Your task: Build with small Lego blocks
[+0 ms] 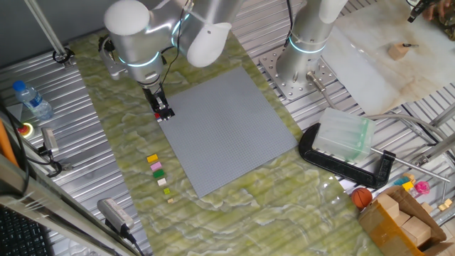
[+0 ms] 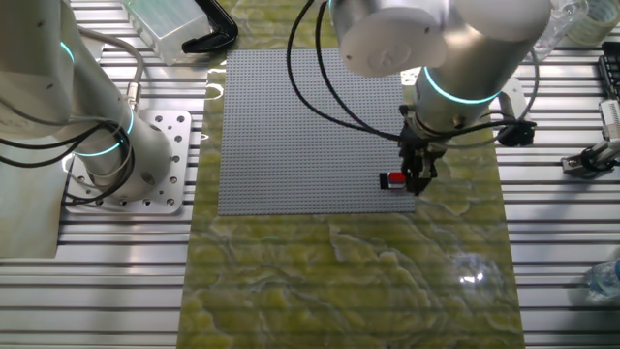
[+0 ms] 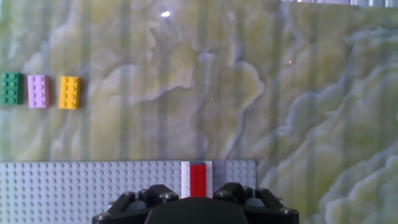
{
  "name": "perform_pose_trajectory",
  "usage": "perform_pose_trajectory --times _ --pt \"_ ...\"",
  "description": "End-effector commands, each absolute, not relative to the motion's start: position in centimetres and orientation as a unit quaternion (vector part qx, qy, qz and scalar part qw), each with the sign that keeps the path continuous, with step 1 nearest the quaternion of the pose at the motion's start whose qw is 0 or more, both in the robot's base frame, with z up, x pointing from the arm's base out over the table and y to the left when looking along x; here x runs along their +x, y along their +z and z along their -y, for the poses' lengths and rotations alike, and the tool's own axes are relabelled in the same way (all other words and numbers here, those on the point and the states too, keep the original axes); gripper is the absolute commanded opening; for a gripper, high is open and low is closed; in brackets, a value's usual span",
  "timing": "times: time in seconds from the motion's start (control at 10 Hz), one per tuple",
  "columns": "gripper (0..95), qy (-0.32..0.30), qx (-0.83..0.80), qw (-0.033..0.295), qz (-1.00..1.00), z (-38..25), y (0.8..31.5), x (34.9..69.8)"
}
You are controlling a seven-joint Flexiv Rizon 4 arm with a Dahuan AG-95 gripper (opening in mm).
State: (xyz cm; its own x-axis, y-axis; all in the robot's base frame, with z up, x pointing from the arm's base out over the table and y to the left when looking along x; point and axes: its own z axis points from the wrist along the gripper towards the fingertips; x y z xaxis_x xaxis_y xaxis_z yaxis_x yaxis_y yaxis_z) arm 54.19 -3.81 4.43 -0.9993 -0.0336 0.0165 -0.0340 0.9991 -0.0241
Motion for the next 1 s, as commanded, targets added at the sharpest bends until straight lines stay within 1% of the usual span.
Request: perform_pose_trajectory --times 0.1,0.5,0.7,1.0 --pt "0.0 0.015 0.027 0.012 0.999 3.68 4.89 53.80" --pt "0.0 0.015 0.035 0.010 0.999 3.67 4.93 53.70" --pt "0.0 0.016 0.036 0.019 0.999 3.81 4.72 53.77" --pt "0.0 0.015 0.043 0.041 0.998 4.07 4.33 53.42"
